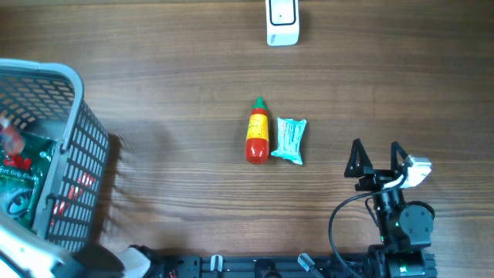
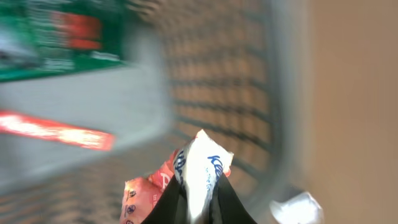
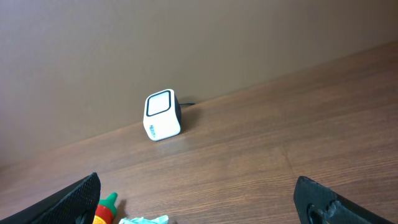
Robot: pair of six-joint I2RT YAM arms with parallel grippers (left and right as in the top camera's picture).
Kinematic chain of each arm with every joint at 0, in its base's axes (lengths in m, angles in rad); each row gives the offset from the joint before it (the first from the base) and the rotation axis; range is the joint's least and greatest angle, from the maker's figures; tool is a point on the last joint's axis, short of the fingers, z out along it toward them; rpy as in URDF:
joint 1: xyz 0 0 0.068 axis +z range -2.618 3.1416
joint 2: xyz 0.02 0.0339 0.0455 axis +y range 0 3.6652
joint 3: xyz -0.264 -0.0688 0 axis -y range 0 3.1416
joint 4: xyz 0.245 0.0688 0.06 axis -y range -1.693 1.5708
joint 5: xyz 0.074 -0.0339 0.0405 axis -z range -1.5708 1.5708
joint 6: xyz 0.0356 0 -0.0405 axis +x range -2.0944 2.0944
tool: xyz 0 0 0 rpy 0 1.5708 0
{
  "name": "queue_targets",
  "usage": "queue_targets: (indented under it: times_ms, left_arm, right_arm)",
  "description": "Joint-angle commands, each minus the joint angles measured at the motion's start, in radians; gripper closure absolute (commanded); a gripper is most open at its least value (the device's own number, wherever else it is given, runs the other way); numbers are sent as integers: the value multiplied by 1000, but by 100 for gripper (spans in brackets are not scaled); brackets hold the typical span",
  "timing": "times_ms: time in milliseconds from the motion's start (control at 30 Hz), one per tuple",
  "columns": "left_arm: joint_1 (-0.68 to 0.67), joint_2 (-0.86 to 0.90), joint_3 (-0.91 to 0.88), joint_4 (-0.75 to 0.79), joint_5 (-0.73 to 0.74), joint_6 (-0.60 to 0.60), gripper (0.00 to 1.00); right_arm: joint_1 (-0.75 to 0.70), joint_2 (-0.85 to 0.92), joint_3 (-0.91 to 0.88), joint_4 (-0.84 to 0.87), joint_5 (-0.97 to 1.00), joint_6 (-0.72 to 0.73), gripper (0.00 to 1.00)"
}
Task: Scan the item barcode
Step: 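Place the small red box left of the sauce bottle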
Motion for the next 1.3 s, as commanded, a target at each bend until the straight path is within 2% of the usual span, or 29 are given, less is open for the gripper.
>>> queue_targets:
  times_ms: [0,100,167,233,367,400,500,567,633,667,733,800,833,867,967,1067,1133,1200,1267]
  left_arm:
    - [-130,-114,14,16,421,143,96]
    - [-385,-172,13,4,420,286,96]
    - [-600,-174,7,4,309,292,96]
    - [-861,-164,-65,34,112,190,96]
    - [-1092,-146,-242,168,-56,156,96]
    - [-1187,-119,-363,277,-97,105,96]
    - [-1309,-25,-557,491,-189,-7,96]
    - [-1357,53,-619,572,-211,-71,96]
    - [-1393,160,-634,583,-297,-206,96]
    - [-1404,193,-634,588,-311,-235,96]
    - [-1424,293,-634,612,-320,-332,80]
    - [-1424,317,-634,621,-322,-367,48]
    - [-1424,310,-631,622,-335,-367,20]
    - [-1422,291,-620,613,-340,-366,2]
    - [-1419,206,-544,547,-420,-359,0]
    - [-1419,100,-410,451,-533,-256,0]
    - [-1419,6,-276,361,-735,-227,0]
    - [-1413,-64,-196,324,-850,-227,0]
    - [-1368,-145,-160,312,-899,-228,0]
  right_arm:
    - [2,-3,-1,6,14,-11,0]
    - [2,-3,-1,6,14,-11,0]
    - [2,-3,-1,6,14,-11,1]
    - [2,-3,-1,6,14,-11,0]
    - [2,-3,-1,6,14,-11,1]
    - [2,-3,-1,6,14,-11,0]
    - [2,-3,-1,6,14,-11,0]
    - [2,-3,-1,6,14,-11,0]
    - [2,-3,-1,6,14,-11,1]
    - [2,-3,-1,6,14,-11,0]
    - [2,-3,-1,6,14,-11,0]
    - [2,-3,-1,6,14,-11,0]
    - [2,-3,-1,6,14,-11,0]
    - [2,-3,-1,6,14,-11,0]
    - [2,-3,-1,6,14,-11,0]
    - [2,-3,-1,6,14,-11,0]
    - [2,-3,-1,6,14,-11,0]
    - [2,-3,-1,6,14,-11,0]
    - [2,-3,-1,6,14,-11,0]
